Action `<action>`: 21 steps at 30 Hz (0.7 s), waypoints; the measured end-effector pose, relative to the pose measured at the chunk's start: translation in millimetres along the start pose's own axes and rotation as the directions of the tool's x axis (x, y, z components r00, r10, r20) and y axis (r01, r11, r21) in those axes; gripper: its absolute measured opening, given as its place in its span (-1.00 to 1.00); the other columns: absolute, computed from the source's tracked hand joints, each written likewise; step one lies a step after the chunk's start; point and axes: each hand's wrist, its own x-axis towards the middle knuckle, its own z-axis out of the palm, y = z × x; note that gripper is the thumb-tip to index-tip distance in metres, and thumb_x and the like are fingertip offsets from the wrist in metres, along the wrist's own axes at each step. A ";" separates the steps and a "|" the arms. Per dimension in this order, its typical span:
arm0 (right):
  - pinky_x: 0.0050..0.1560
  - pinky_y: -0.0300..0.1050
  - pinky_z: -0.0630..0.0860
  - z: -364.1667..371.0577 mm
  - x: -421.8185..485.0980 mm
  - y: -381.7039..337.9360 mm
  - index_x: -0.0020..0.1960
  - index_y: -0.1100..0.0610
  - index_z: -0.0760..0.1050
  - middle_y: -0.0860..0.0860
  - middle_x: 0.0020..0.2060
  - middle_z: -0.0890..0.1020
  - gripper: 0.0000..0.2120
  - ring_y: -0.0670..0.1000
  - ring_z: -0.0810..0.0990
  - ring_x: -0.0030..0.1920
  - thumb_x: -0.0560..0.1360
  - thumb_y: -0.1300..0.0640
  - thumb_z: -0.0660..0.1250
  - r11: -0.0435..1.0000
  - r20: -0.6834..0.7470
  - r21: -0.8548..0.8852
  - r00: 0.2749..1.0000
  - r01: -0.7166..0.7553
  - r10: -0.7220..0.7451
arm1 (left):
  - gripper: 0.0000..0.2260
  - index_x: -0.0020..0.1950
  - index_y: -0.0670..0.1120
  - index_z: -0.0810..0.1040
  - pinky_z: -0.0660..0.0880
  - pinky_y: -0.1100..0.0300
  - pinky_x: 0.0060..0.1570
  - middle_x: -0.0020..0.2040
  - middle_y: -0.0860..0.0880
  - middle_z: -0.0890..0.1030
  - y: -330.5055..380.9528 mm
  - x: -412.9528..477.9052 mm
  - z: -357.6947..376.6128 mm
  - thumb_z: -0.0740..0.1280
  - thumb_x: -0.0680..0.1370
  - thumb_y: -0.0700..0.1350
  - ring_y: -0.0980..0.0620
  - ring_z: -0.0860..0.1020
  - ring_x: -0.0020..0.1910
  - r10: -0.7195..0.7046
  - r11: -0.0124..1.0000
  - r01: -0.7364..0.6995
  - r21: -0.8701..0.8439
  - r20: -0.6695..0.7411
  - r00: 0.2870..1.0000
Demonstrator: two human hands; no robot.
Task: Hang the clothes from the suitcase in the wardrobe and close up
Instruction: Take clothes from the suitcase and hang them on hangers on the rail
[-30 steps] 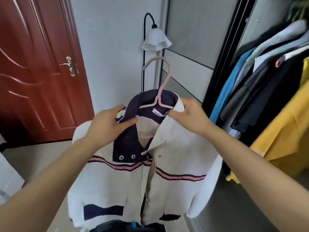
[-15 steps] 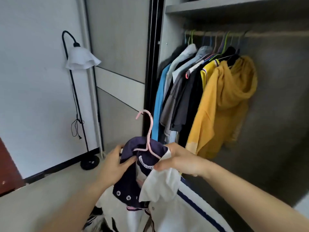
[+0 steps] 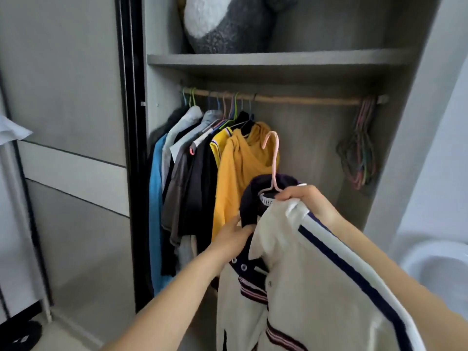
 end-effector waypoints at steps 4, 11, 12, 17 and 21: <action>-0.14 -0.33 0.48 -28.8 32.4 -37.4 -0.21 0.11 0.59 0.08 -0.18 0.58 -0.82 0.06 0.54 -0.12 0.51 0.32 0.35 0.930 -0.170 -0.315 0.952 0.191 -0.254 | -0.57 0.42 0.10 0.42 0.51 0.28 -0.04 0.14 0.16 0.59 31.7 36.4 15.6 0.32 0.55 0.04 0.23 0.57 0.00 0.055 0.997 -0.050 -0.053 0.091 0.994; -0.53 -0.24 0.45 -37.4 115.5 -29.4 0.13 0.29 0.55 0.12 -0.22 0.59 -0.74 0.05 0.58 -0.29 0.45 0.25 0.37 0.999 -0.492 0.011 0.869 0.054 -0.041 | -0.55 0.51 -0.03 0.29 0.32 0.34 0.22 0.46 0.00 0.37 43.0 108.3 -11.2 0.25 0.62 -0.08 0.05 0.40 0.36 0.246 0.881 -0.195 0.431 -0.067 0.967; -0.47 -0.20 0.46 -38.1 126.7 -28.8 0.10 0.27 0.55 0.16 -0.22 0.60 -0.75 0.09 0.60 -0.28 0.44 0.24 0.38 0.998 -0.517 0.033 0.856 0.053 -0.029 | -0.56 0.51 -0.02 0.30 0.33 0.27 0.26 0.46 0.01 0.37 44.9 119.4 -18.0 0.25 0.62 -0.08 0.02 0.38 0.39 0.280 0.842 -0.207 0.498 -0.074 0.957; -0.37 -0.16 0.49 -50.7 192.9 -53.8 -0.10 0.21 0.48 0.15 -0.26 0.61 -0.91 0.10 0.62 -0.28 0.42 0.30 0.36 0.974 -0.600 0.025 0.783 0.226 -0.167 | -0.55 0.49 -0.01 0.31 0.15 0.08 0.45 0.52 -0.05 0.27 70.3 193.6 -50.6 0.24 0.59 -0.09 -0.07 0.15 0.52 0.469 0.596 -0.216 0.774 -0.117 0.875; -0.36 -0.20 0.44 -60.6 245.4 -81.5 -0.12 0.24 0.51 0.11 -0.28 0.61 -0.92 0.12 0.62 -0.25 0.39 0.33 0.36 0.918 -0.592 -0.091 0.720 0.385 -0.361 | -0.51 0.53 -0.02 0.23 0.11 0.04 0.47 0.54 -0.05 0.21 95.7 249.8 -62.8 0.21 0.60 -0.06 -0.10 0.09 0.52 0.570 0.441 -0.173 0.881 -0.125 0.812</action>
